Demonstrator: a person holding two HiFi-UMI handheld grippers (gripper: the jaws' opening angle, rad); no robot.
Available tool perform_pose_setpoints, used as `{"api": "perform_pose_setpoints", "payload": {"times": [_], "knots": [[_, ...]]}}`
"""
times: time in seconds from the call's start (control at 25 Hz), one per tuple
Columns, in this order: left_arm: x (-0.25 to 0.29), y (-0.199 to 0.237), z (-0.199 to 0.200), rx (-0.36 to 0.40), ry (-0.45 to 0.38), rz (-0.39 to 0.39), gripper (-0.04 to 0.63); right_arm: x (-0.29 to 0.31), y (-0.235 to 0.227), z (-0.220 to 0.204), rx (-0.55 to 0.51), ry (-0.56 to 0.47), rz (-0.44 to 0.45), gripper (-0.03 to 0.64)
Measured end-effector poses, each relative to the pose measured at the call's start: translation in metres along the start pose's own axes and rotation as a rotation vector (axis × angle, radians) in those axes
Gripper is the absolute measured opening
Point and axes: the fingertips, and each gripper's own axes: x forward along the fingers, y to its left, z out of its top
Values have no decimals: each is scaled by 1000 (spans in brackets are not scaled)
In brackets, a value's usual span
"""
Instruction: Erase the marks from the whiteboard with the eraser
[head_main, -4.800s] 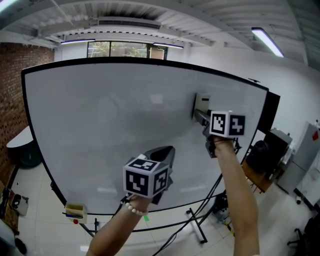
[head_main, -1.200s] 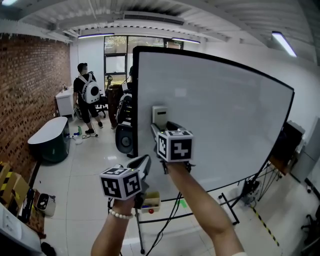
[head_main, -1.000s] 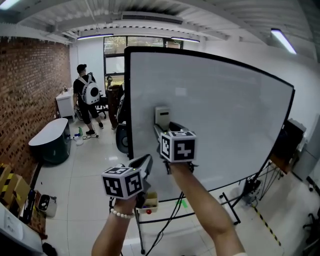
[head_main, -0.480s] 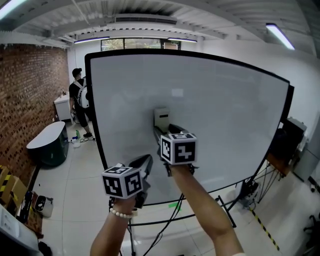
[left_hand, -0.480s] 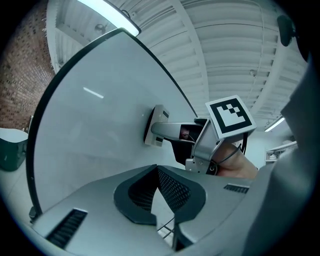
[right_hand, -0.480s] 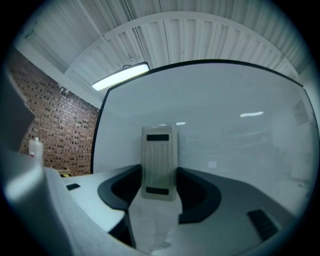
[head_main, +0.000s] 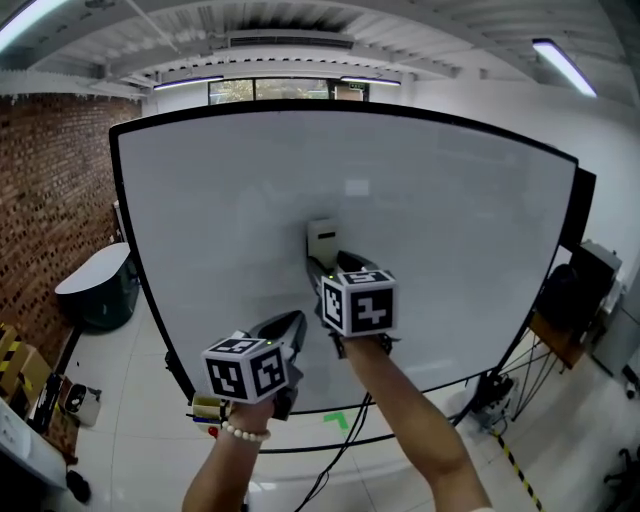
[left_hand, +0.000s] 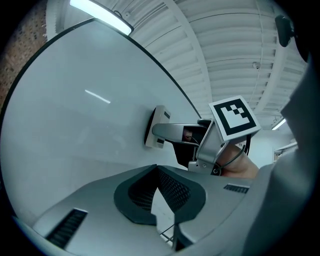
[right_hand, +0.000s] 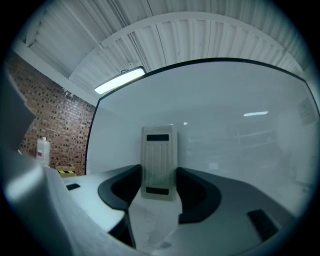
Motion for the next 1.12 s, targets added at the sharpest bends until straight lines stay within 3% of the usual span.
{"api": "perform_pose_setpoints", "payload": {"times": [0.4,0.56,0.88,1.12], "knots": [[67,-56,-29,-20,25,22,-12,-35,-100,-6,24,-7,-2,249],[93,-77,-34,3,61,-28,-12,-43,-133,-11,20,-4,-5,249],[126,-116,-40,48,96,-176,-12,-70,-210,-17,5,0,-146,249],[167,-151,-56,60,128,-234,-12,-92,-279,-21,18,6,-178,249]]}}
